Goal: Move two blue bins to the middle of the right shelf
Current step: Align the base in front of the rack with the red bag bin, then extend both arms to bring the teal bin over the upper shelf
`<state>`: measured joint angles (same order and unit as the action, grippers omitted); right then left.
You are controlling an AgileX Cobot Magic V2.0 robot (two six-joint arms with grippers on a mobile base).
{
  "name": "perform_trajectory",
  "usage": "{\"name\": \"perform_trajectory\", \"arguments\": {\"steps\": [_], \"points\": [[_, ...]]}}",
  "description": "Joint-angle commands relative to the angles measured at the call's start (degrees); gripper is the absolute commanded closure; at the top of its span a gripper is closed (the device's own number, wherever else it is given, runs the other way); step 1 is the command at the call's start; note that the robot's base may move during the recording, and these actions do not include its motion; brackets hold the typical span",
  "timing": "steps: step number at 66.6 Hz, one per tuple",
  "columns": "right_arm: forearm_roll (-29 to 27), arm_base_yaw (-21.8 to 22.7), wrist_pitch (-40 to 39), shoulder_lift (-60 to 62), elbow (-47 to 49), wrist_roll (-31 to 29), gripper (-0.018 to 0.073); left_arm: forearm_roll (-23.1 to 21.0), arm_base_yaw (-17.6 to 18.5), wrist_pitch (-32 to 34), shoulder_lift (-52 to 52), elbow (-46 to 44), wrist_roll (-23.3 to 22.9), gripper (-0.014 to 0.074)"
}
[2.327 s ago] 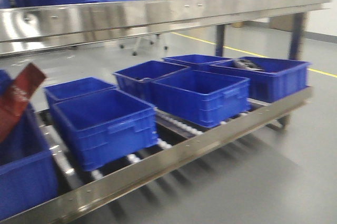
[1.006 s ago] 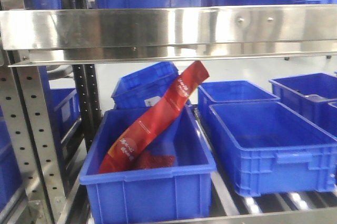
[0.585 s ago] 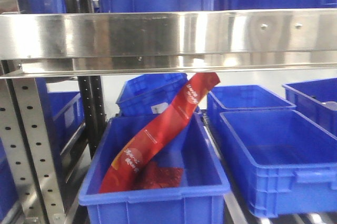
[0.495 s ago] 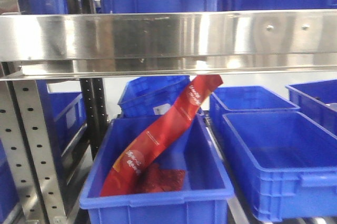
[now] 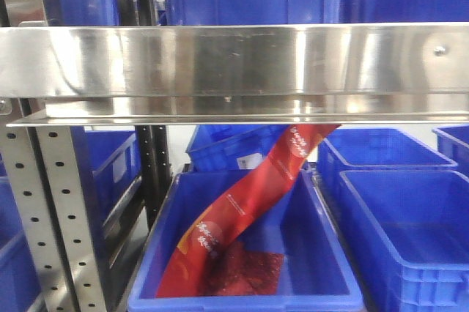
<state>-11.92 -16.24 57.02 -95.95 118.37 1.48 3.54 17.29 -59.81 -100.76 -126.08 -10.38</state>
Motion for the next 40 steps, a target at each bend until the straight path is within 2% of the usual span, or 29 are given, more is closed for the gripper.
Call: {"name": "perform_trajectory", "arguments": {"steps": [1,40], "points": [[-1.9,-0.1,-5.7,1.0,1.0,-0.1,0.0713,-3.0,0.6,3.9,1.6,-0.9,2.2,0.0707],[-1.9,-0.1,-5.7,1.0,1.0,-0.1,0.0713,-3.0,0.6,3.9,1.6,-0.9,2.2,0.0707]]}}
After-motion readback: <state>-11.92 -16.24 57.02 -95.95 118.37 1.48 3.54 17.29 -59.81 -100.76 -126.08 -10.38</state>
